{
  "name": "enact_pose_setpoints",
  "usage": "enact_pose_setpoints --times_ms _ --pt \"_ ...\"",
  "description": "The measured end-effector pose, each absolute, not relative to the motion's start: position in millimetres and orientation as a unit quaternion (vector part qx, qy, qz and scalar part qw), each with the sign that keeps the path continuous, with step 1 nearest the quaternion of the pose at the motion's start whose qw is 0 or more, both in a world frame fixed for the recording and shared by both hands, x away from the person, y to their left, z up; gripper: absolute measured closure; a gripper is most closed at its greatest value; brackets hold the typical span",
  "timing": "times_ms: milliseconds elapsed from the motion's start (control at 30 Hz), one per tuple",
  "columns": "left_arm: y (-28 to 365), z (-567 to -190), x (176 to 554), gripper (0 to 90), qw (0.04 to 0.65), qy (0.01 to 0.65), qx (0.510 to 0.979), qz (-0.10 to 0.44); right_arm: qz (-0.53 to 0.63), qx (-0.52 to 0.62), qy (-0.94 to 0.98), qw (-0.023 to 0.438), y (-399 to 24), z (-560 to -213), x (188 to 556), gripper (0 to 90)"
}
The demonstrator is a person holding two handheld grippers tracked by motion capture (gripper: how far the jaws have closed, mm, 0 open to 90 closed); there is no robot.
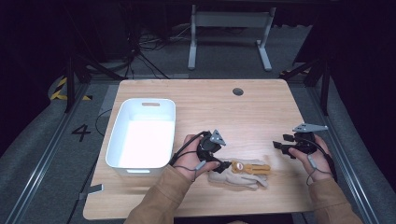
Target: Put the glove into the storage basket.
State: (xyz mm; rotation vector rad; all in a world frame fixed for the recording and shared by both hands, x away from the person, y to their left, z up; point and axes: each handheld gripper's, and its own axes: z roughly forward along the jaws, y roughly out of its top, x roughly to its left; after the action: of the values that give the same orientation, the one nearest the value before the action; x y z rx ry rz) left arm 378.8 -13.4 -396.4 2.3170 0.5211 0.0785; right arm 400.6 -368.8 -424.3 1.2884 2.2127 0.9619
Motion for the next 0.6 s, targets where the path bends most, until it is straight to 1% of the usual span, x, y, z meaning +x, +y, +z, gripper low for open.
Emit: enact_pose_setpoints --times_ms 167,267,400,533,600 --pt "-15 -400 380 24.4 0.370 0.188 0.909 0.032 0.342 0.468 0.790 0.199 -374 -429 402 40.2" --pt "-16 -400 381 24.2 0.372 0.177 0.911 0.022 0.344 0.468 0.790 0.197 -374 -430 403 40.1" --pt "-21 -402 381 20.8 0.370 0.164 0.914 0.021 0.346 0.467 0.792 0.188 -371 -431 403 40.2" --pt "-25 -404 381 19.5 0.368 0.153 0.917 0.021 0.347 0.466 0.793 0.185 -370 -431 402 40.3" --pt "-29 -407 379 18.7 0.355 0.139 0.925 0.010 0.348 0.469 0.791 0.183 -371 -431 400 40.2"
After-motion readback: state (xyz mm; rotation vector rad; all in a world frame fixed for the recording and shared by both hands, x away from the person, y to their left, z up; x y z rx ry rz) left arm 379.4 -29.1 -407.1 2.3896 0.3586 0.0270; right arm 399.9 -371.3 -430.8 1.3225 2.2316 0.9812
